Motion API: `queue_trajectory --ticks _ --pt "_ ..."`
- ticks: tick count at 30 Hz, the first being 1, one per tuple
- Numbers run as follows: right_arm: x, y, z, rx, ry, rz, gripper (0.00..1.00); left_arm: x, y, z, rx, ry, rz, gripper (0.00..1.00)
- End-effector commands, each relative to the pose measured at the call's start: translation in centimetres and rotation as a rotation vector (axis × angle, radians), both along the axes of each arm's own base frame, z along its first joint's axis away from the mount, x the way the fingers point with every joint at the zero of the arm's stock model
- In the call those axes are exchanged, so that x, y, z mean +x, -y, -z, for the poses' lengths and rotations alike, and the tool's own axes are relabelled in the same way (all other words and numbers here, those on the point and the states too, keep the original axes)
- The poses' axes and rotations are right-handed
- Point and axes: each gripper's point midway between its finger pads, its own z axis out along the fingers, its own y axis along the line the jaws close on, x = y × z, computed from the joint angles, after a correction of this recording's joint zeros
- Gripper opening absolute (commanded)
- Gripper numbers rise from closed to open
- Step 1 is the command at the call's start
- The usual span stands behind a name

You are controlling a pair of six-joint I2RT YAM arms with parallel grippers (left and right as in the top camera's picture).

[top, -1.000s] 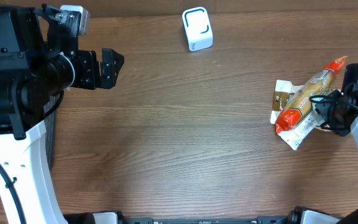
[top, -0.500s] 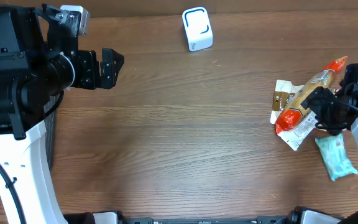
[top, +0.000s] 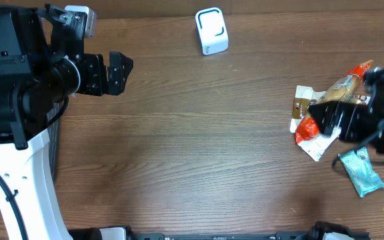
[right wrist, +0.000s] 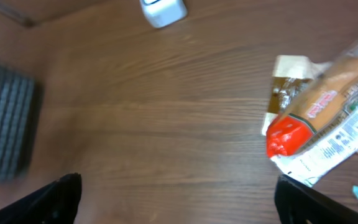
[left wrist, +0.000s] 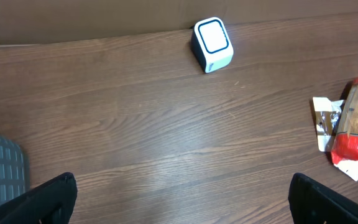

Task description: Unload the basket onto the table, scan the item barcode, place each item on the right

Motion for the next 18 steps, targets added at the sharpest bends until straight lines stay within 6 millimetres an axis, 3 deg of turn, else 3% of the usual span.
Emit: queue_trajectory --ticks 1,6,9,18 --pt "-2.0 -1.2 -2.3 -0.029 0.112 -0.083 1.0 0.1 0.0 -0.2 0.012 0.01 0.012 1.0" --pt "-3.5 -1.5 -2.9 -0.037 0.14 -0.083 1.0 0.1 0.0 -0.2 0.013 0.01 0.012 1.0" --pt "-3.6 -0.6 -2.4 -0.09 0.124 -0.054 1.0 0.1 0.0 -0.2 0.012 0.01 0.012 1.0" --pt "-3.1 -0.6 -2.8 -0.091 0.149 -0.056 1.0 0.1 0.0 -0.2 0.013 0.01 0.012 0.99"
